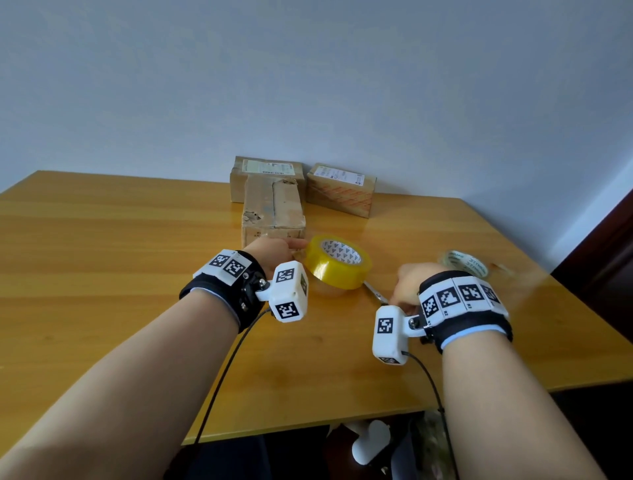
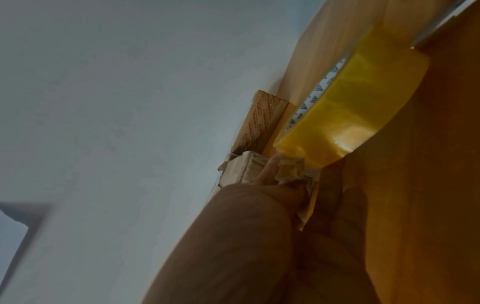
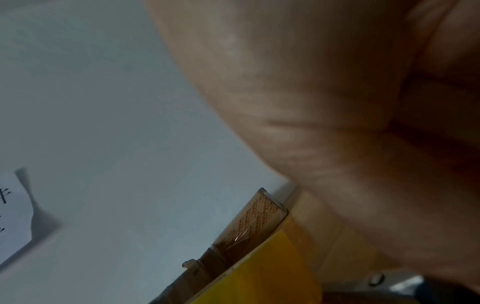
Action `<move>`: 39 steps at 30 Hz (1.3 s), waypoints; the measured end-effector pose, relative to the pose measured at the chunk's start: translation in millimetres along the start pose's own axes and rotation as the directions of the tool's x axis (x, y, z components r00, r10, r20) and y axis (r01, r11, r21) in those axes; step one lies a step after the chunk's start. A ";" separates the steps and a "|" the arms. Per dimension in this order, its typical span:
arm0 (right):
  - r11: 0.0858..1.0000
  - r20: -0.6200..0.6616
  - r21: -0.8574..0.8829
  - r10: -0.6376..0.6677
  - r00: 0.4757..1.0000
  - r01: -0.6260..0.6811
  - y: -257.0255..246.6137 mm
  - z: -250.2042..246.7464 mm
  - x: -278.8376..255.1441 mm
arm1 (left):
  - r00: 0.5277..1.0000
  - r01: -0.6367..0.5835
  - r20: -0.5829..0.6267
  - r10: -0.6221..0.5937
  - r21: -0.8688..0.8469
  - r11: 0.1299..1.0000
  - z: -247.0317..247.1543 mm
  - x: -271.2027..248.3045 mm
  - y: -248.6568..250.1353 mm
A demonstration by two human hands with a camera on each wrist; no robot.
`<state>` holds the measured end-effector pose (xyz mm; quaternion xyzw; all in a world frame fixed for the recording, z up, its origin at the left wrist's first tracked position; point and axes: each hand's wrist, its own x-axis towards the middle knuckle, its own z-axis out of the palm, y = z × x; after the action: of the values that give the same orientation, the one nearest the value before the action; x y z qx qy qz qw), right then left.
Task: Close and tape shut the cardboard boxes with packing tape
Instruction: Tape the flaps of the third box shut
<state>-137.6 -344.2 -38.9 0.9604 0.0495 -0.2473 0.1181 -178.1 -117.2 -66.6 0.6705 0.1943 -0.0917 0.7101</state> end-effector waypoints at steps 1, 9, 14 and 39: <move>1.000 0.001 0.005 0.000 1.000 0.000 1.2 -0.9 0.3 | 1.000 0.000 0.011 0.001 -0.022 1.000 0.6 -2.1 2.2; 0.997 -0.093 0.038 0.073 0.993 -0.070 36.8 -11.9 -4.1 | 0.995 -0.101 -0.004 0.102 0.084 0.991 8.1 -17.9 27.4; 0.988 -0.174 0.150 0.073 0.982 -0.046 56.3 -33.3 -22.1 | 0.972 -0.208 -0.031 0.232 0.343 0.916 17.5 -16.8 55.0; 0.931 -0.555 0.054 -0.272 0.786 0.361 -6.6 -46.5 -68.2 | 0.985 -0.156 -0.028 0.170 0.280 0.947 26.2 -21.5 75.1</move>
<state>-176.6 -328.7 32.4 0.9748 0.2217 0.0127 -0.0199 -164.3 -139.6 11.5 0.7790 0.1418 -0.0415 0.6094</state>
